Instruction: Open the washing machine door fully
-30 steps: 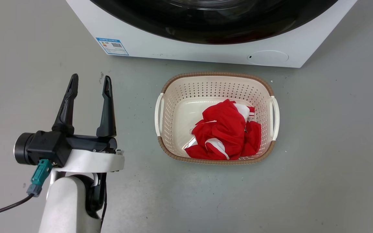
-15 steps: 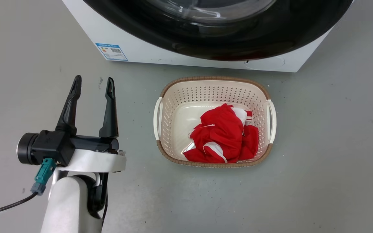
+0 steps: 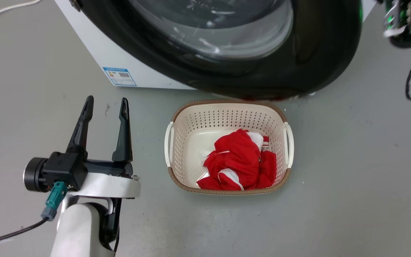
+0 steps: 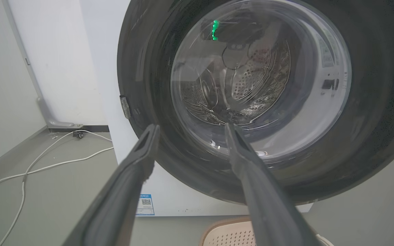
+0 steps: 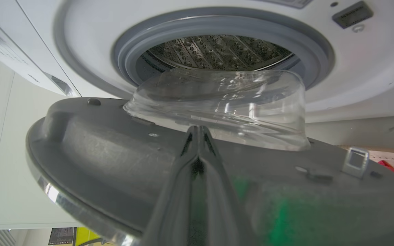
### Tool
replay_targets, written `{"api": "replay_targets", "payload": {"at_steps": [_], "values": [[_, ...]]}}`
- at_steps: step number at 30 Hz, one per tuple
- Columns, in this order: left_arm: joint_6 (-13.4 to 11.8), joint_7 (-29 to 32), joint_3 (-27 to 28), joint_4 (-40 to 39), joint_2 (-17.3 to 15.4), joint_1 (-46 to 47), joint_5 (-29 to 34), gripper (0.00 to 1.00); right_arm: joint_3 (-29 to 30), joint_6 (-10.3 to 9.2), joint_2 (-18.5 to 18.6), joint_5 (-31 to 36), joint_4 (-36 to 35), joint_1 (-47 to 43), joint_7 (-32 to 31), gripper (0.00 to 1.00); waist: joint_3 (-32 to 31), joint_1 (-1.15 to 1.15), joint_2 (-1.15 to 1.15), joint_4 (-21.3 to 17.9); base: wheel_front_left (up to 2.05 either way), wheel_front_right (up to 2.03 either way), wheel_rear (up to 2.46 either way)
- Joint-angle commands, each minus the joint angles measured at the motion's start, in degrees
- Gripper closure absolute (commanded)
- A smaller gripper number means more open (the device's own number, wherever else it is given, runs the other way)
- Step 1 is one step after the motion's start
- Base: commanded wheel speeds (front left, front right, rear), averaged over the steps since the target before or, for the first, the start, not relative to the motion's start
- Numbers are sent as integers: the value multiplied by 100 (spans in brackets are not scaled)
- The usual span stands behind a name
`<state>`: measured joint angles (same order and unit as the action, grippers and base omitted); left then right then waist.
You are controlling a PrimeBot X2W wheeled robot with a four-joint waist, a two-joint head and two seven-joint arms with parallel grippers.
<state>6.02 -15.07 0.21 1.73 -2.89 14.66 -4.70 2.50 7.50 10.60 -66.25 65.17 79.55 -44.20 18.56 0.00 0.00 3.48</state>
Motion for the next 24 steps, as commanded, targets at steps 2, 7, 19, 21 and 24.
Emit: {"api": "replay_targets", "payload": {"at_steps": [2,7,19,21,24], "values": [[-34,-14,-8,30,0,-96,26,0,-77,-1,-170,-14,-70,-288,-184,100,-137,0,0,-54,0,0,0],[-41,-14,-66,110,1,-263,40,0,-153,-1,-276,-75,-357,-722,-558,100,-434,0,0,-70,0,0,0],[-137,-14,-156,195,0,-573,44,0,-329,-1,-651,-414,-1387,-2043,-1477,100,-951,0,0,6,0,0,0],[-142,-14,-175,203,2,-649,34,0,-393,-1,-709,-483,-1591,-2293,-1590,100,-1038,0,0,28,0,0,0],[-154,-14,-202,225,1,-749,37,0,-534,-1,-777,-604,-1889,-2670,-1761,100,-1166,0,0,65,0,0,0]]}}
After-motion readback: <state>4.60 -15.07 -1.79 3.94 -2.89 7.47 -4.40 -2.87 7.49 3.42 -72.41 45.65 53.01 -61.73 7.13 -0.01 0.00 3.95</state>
